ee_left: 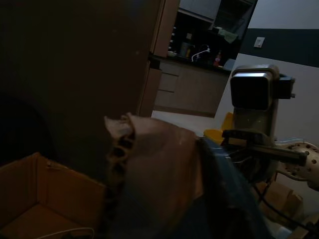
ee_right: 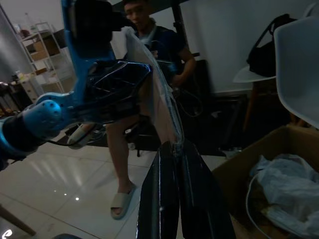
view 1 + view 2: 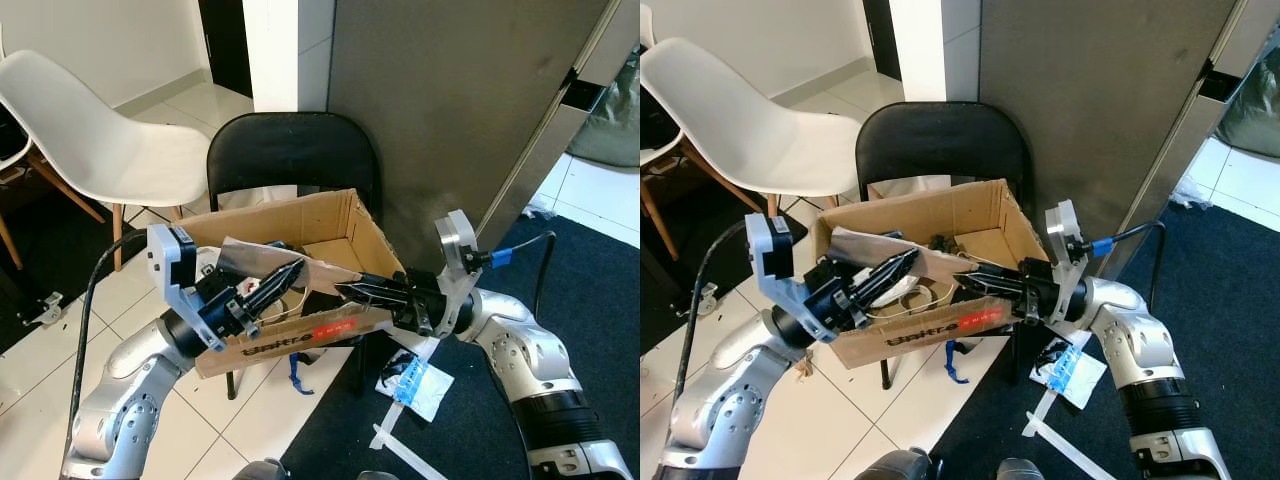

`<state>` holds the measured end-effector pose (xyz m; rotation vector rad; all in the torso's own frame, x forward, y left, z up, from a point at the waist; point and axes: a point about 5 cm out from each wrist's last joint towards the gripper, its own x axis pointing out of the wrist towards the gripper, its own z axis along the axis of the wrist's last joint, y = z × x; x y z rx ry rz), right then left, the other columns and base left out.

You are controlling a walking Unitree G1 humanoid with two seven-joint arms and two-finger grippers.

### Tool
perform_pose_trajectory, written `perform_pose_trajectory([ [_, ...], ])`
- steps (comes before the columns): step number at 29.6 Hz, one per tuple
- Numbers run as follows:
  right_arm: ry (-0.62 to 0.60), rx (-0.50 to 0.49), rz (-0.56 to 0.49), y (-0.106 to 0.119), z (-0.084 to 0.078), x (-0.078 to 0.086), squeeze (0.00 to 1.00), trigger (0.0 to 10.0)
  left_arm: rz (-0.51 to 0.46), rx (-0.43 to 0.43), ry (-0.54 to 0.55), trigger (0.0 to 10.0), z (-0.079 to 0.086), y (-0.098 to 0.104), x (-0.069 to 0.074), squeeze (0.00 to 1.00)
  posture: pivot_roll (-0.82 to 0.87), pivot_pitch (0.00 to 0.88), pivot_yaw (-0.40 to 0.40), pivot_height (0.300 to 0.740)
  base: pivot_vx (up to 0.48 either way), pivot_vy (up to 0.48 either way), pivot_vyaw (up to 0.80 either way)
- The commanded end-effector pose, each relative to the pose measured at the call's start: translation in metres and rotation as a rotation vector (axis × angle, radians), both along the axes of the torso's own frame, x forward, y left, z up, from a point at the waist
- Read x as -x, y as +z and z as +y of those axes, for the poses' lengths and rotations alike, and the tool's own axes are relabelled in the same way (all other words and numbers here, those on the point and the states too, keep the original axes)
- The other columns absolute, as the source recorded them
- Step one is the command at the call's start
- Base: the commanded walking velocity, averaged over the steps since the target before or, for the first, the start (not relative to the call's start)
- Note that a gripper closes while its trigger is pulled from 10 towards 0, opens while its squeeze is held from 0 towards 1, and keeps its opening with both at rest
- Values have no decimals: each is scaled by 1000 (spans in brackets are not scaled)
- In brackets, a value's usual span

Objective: Picking trash to rubbish bin

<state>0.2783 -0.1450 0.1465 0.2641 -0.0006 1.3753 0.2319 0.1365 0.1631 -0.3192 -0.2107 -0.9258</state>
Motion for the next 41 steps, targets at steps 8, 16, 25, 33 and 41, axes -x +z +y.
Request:
perform_pose_trajectory([
  [8, -82, -11, -10, 5, 1, -10, 0, 10000, 1, -23, -3, 0, 3, 0, 2, 0, -17, 0, -2, 740, 0, 0, 0],
  [16, -156, -28, -9, 8, -3, -17, 1000, 10000, -7, -24, 25, 0, 6, 1, 0, 0, -17, 0, -2, 740, 0, 0, 0],
  [25, -343, -44, -19, 12, -13, -36, 1000, 10000, -21, -36, 129, 0, 22, 3, -9, 0, -17, 0, -2, 740, 0, 0, 0],
  [33, -561, -17, -26, 12, -26, -54, 875, 10000, -8, -98, 454, 0, 69, -1, -29, 0, -17, 0, -2, 740, 0, 0, 0],
  [41, -699, 5, -32, 12, -39, -63, 0, 10000, 42, -168, 777, 0, 118, -10, -43, 0, -16, 0, -7, 740, 0, 0, 0],
])
